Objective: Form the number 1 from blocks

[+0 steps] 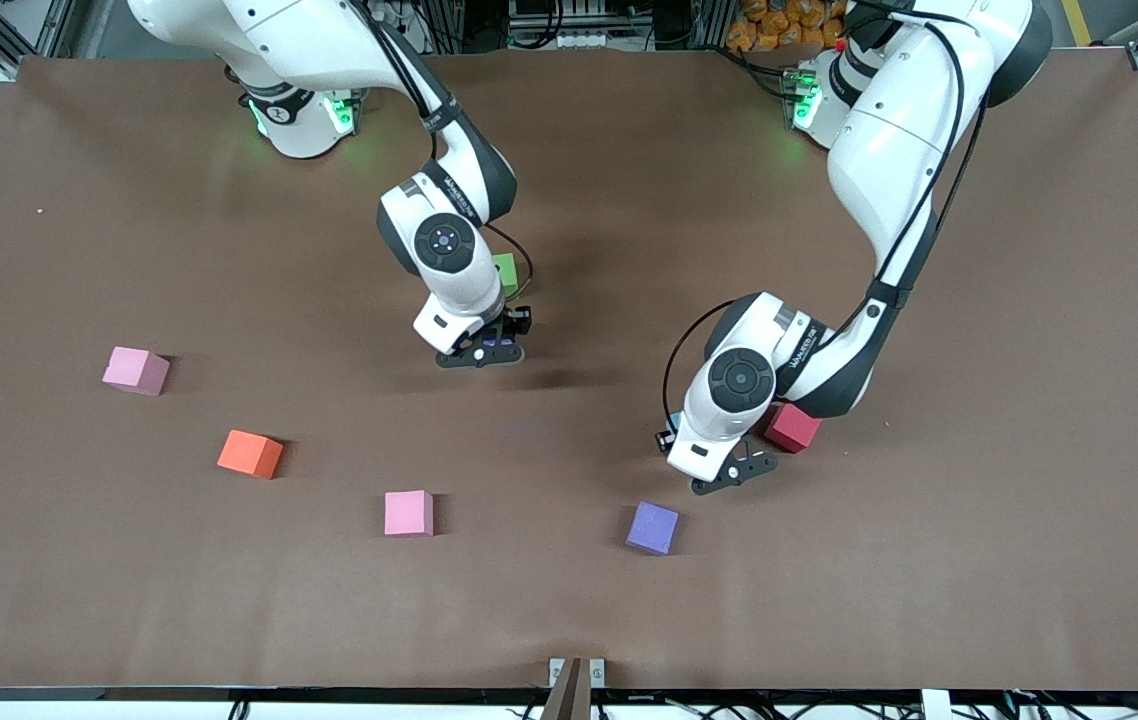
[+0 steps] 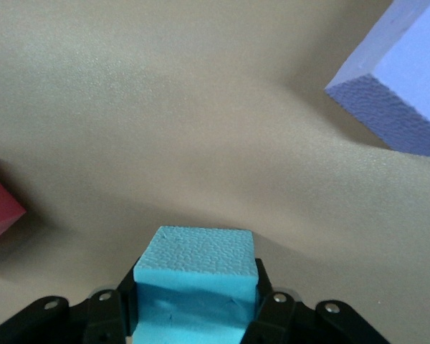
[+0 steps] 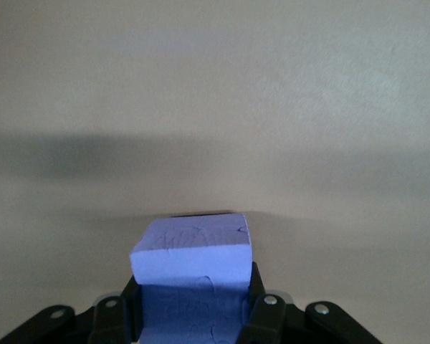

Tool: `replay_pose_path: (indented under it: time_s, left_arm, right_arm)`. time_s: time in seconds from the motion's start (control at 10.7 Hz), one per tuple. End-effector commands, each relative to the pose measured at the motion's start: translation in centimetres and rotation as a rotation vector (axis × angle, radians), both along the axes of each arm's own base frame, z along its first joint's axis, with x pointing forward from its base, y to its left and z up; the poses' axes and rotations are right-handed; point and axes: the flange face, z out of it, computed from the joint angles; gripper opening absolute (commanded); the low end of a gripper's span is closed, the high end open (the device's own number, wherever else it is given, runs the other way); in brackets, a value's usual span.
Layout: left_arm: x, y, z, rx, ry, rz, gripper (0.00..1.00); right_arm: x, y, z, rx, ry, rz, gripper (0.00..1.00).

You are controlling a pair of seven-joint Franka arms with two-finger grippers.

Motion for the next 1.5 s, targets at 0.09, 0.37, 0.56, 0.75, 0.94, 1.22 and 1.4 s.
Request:
replay_pose_path:
  time_s: [0.09,0.37,0.56,0.75,0.94,1.22,1.4]
  left_arm:
    - [-0.3,-0.2,-0.2,0.01,-0.008,-0.018,0.0]
    - [-0.2,-0.1,-0.1,0.01,-0.009,-0.029,0.0]
    - [-0.2,-0.1,-0.1,0.01,-0.009,-0.029,0.0]
    - [0.1,0.2,0.5,0.008,-0.012,-0.026,0.0]
    - [0.3,0.4,1.0,0.007,-0.016,-0.028,0.0]
    - [0.0,0.4,1.4,0.016,0.001,-0.029,0.0]
    - [-0.2,0.1,1.6,0.017,0.007,-0.031,0.0]
  right_arm:
    - [-1.1,-0.2,0.4,0.0,0.008,-0.022,0.0]
    - [-3.3,-1.1,1.4,-0.005,0.02,-0.01,0.0]
    - [-4.1,-0.9,1.3,-0.009,0.024,-0.007,0.0]
    - [-4.2,-0.7,1.1,-0.006,0.018,-0.011,0.0]
    - [-4.7,-0.1,1.1,-0.008,0.019,-0.016,0.0]
    - [-4.9,0.3,0.5,-0.005,0.009,-0.011,0.0]
    - [-5.0,0.4,-0.2,-0.01,0.011,-0.007,0.0]
